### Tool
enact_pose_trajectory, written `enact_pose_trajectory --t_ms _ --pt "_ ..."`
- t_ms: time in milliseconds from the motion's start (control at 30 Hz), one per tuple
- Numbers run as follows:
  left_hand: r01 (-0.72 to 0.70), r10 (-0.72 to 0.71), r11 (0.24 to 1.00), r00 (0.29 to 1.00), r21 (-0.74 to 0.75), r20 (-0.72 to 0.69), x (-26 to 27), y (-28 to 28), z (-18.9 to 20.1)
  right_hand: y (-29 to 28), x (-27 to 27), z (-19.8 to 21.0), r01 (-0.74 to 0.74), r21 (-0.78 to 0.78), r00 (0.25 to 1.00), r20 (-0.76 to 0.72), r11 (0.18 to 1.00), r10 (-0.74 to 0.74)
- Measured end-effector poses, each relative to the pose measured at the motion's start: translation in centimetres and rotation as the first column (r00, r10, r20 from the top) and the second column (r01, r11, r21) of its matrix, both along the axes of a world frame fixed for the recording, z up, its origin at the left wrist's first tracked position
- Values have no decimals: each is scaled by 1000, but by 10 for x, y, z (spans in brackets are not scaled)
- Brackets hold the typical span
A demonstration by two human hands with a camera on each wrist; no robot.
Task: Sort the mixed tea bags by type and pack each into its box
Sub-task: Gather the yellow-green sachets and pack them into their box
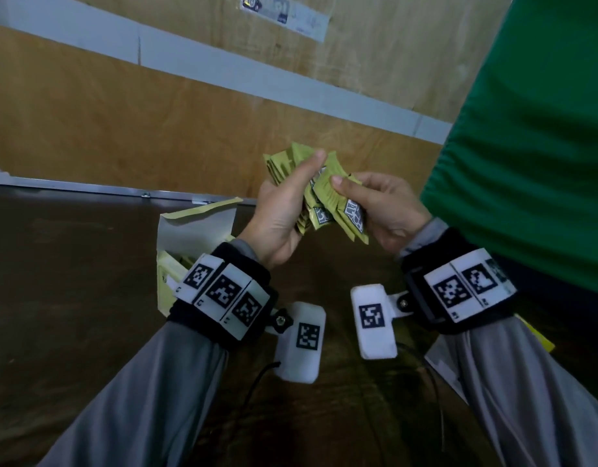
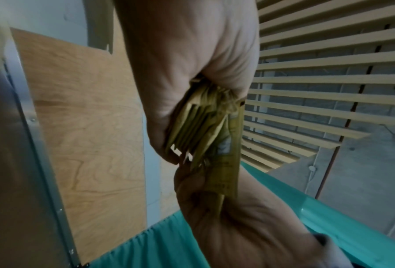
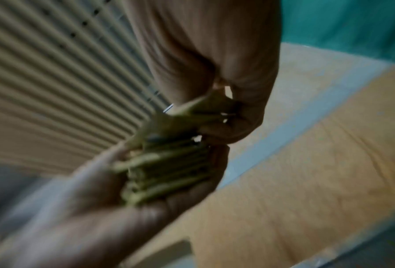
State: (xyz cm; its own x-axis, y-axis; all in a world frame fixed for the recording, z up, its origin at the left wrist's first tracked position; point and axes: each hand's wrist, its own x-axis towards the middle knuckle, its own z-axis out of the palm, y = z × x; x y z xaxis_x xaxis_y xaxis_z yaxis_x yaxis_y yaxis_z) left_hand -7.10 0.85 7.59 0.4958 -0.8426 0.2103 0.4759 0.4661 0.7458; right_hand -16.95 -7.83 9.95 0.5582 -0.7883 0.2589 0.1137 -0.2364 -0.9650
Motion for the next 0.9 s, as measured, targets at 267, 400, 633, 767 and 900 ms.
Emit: enact_pose_trajectory --t_ms 267,400,633,767,900 --pt "60 -57 997 996 48 -68 -3 -8 -2 12 6 -3 103 -775 805 -303 623 -510" --pt "-119 133 981 988 151 -85 5 -12 -4 0 3 -3 159 -358 871 -388 920 -302" --pt "-91 117 967 988 236 -100 35 -21 -12 4 -14 13 -12 88 991 -135 996 24" --pt "-37 63 979 990 199 -127 27 -4 -3 2 -9 18 256 -134 942 257 957 -216" --pt "29 -15 977 998 211 -66 25 -5 -4 10 -8 17 274 -556 948 293 785 -124"
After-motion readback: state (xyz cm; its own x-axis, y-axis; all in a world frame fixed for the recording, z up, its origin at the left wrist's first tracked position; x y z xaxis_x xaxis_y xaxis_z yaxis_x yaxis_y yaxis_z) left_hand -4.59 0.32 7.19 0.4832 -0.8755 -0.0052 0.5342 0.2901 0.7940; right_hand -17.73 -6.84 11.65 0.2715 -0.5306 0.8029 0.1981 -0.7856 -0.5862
